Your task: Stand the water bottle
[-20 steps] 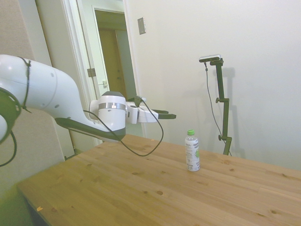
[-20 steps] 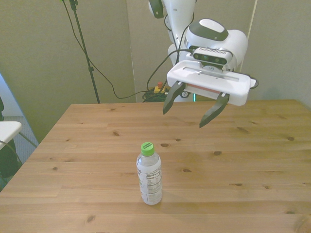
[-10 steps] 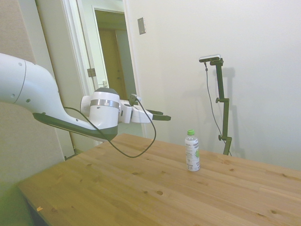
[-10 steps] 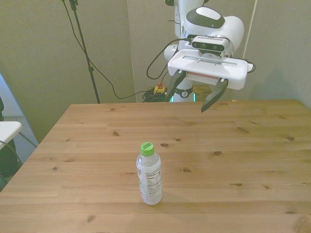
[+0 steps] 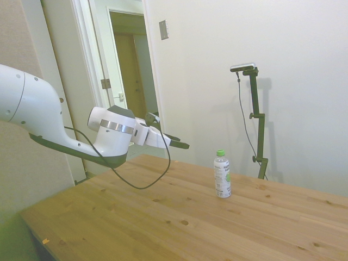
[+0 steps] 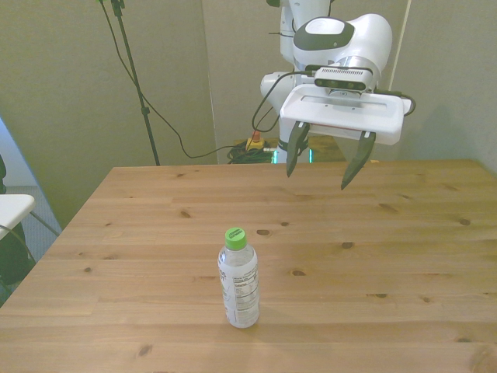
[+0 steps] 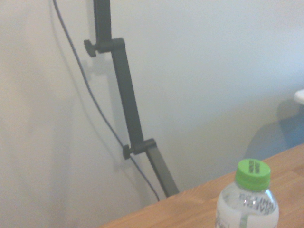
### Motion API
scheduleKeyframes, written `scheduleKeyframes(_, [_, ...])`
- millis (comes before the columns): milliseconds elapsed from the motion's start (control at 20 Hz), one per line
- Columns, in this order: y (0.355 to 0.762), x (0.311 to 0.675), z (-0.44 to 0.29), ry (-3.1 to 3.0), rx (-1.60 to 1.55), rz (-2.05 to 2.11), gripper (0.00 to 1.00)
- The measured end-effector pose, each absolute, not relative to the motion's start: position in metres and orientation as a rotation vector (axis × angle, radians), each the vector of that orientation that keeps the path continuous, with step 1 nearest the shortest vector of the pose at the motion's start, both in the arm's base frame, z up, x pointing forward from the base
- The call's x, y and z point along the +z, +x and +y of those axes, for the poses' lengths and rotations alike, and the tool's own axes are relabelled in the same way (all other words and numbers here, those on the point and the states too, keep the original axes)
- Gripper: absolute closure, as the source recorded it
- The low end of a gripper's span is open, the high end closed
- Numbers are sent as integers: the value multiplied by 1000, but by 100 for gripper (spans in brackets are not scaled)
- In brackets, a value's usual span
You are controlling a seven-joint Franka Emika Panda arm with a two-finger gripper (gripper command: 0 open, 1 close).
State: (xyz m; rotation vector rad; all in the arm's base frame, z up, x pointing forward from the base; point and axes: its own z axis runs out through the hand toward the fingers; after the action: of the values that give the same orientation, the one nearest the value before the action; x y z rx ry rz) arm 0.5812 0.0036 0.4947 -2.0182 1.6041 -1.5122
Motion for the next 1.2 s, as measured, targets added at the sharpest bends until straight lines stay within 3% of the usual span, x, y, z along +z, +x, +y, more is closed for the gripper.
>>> scheduleKeyframes(650, [563,494,34,-2324,-1070,1553,0])
scheduleKeyframes(1200, [517,500,46,-2559,-696,1526,0])
